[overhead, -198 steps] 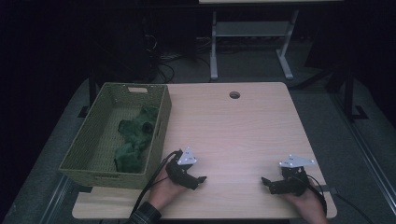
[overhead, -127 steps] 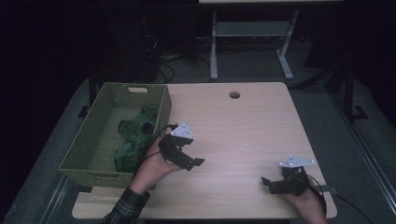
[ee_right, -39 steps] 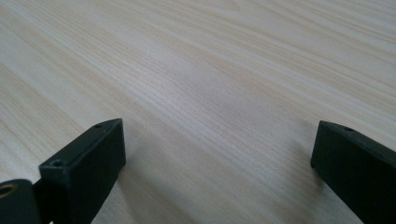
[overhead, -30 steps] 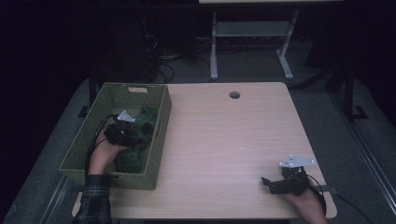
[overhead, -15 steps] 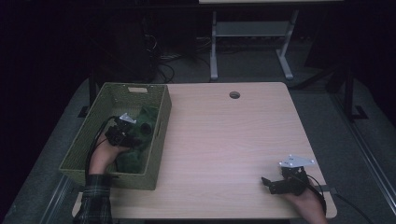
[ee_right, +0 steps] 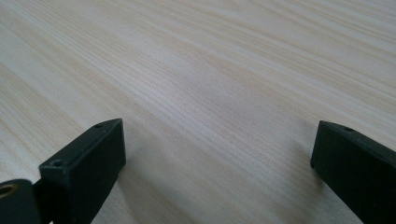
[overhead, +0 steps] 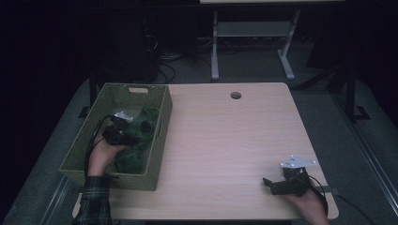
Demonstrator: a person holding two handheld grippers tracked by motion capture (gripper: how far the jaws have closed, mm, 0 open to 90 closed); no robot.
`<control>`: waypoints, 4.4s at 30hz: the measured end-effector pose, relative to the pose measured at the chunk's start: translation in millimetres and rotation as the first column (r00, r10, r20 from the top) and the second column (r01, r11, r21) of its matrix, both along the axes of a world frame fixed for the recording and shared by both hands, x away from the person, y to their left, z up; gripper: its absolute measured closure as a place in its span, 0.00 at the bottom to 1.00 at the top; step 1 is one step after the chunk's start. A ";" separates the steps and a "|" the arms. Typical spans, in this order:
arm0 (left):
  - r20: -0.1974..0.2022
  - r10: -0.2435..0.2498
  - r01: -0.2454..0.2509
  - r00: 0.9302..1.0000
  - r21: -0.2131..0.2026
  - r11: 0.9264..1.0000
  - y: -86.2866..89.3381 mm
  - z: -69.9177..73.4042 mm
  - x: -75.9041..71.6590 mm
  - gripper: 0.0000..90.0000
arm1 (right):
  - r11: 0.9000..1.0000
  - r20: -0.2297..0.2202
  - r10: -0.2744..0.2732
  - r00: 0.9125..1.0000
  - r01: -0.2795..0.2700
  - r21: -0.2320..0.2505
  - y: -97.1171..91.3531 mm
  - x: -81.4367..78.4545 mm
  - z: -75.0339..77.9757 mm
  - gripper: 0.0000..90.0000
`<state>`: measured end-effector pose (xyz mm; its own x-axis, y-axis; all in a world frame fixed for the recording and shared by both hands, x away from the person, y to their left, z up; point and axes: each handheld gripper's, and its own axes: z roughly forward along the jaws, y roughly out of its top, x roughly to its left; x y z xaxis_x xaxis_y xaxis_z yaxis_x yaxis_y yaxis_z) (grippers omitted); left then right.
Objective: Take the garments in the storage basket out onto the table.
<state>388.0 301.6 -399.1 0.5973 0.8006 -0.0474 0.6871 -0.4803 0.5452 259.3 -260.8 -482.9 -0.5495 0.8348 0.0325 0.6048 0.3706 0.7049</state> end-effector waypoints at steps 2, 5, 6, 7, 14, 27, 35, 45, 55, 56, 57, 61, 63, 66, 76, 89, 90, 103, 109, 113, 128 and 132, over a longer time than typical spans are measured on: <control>0.009 0.000 0.000 1.000 -0.006 1.000 0.6 1.5 -0.8 0.87 | 1.000 0.000 0.000 1.000 0.000 0.000 0.0 0.0 0.0 0.03; 0.050 0.005 -0.003 0.999 -0.035 0.999 2.8 9.5 -4.6 0.87 | 1.000 0.000 0.000 1.000 0.000 0.000 0.0 0.0 0.0 0.03; 0.050 0.005 -0.003 0.999 -0.035 0.999 2.8 9.5 -4.6 0.87 | 1.000 0.000 0.000 1.000 0.000 0.000 0.0 0.0 0.0 0.03; 0.074 0.006 -0.003 0.997 -0.052 0.999 4.1 14.2 -6.8 0.87 | 1.000 0.000 0.000 1.000 0.000 0.000 0.0 0.0 0.0 0.03; 0.133 0.014 0.004 0.991 -0.134 0.991 8.4 26.6 -13.5 0.87 | 1.000 0.000 0.000 1.000 0.000 0.000 0.0 0.0 0.0 0.03; 0.163 0.023 0.016 0.986 -0.234 0.972 12.2 48.8 -25.4 0.87 | 1.000 0.000 0.000 1.000 0.000 0.000 0.0 0.0 0.0 0.03; 0.193 0.015 0.040 0.981 -0.279 0.960 12.2 67.0 -31.1 0.88 | 1.000 0.000 0.000 1.000 0.000 0.000 0.0 0.0 0.0 0.03; 0.223 0.014 0.055 0.975 -0.300 0.952 18.4 88.6 -34.2 0.88 | 1.000 0.001 0.000 1.000 0.000 -0.001 -0.1 0.1 0.0 0.03; 0.251 0.005 0.078 0.968 -0.323 0.943 21.9 112.2 -37.7 0.89 | 1.000 0.001 0.000 1.000 0.000 0.000 -0.1 0.1 0.0 0.03; 0.254 0.005 0.081 0.967 -0.327 0.942 21.7 115.5 -38.3 0.89 | 1.000 0.001 0.000 1.000 0.000 0.000 -0.1 0.1 0.0 0.03; 0.256 0.004 0.083 0.967 -0.328 0.941 21.8 117.6 -38.6 0.89 | 1.000 0.001 0.000 1.000 0.000 0.000 -0.1 0.1 0.0 0.03; 0.273 -0.005 0.102 0.962 -0.340 0.935 22.0 130.4 -40.2 0.89 | 1.000 0.001 0.000 1.000 0.000 0.000 -0.1 0.1 0.0 0.03; 0.281 -0.011 0.109 0.960 -0.335 0.936 21.6 136.9 -40.9 0.89 | 1.000 0.001 0.000 1.000 0.000 0.000 -0.1 0.1 0.0 0.03; 0.287 -0.016 0.117 0.958 -0.337 0.934 20.4 143.4 -41.4 0.89 | 1.000 0.001 -0.001 1.000 0.001 0.000 0.0 0.1 0.0 0.03; 0.333 -0.052 0.170 0.941 -0.337 0.926 6.2 176.5 -41.8 0.89 | 1.000 0.002 -0.004 1.000 0.004 -0.001 -0.3 0.2 -0.1 0.03; 0.384 -0.127 0.276 0.914 -0.361 0.891 -33.7 202.0 -37.6 0.89 | 1.000 0.003 -0.003 1.000 0.003 -0.002 -0.5 0.3 -0.1 0.03; 0.385 -0.133 0.282 0.913 -0.361 0.889 -37.7 202.2 -37.1 0.89 | 1.000 0.003 -0.003 1.000 0.003 -0.002 -0.5 0.3 -0.1 0.03; 0.378 -0.233 0.368 0.896 -0.339 0.866 -91.2 192.6 -34.7 0.89 | 1.000 0.003 -0.003 1.000 0.003 -0.002 -0.5 0.3 -0.1 0.03; 0.370 -0.274 0.399 0.888 -0.323 0.858 -115.1 183.7 -35.6 0.89 | 1.000 0.002 -0.004 1.000 0.004 -0.001 -0.5 0.3 -0.1 0.03; 0.373 -0.284 0.413 0.883 -0.333 0.848 -129.7 176.8 -36.3 0.89 | 1.000 0.001 -0.004 1.000 0.004 0.000 -0.4 0.2 0.0 0.03; 0.321 -0.315 0.416 0.893 -0.323 0.850 -178.4 124.8 -34.9 0.89 | 1.000 0.000 -0.005 1.000 0.005 0.001 -0.3 0.2 0.1 0.03; 0.318 -0.309 0.407 0.897 -0.318 0.856 -186.7 113.3 -34.1 0.89 | 1.000 0.000 -0.005 1.000 0.005 0.000 -0.4 0.1 0.1 0.03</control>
<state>353.9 114.9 -285.8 0.8699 0.4814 -0.1072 0.3254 -0.3969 0.8582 259.4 -261.1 -482.8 -0.5453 0.8376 0.0322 0.6064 0.3677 0.7050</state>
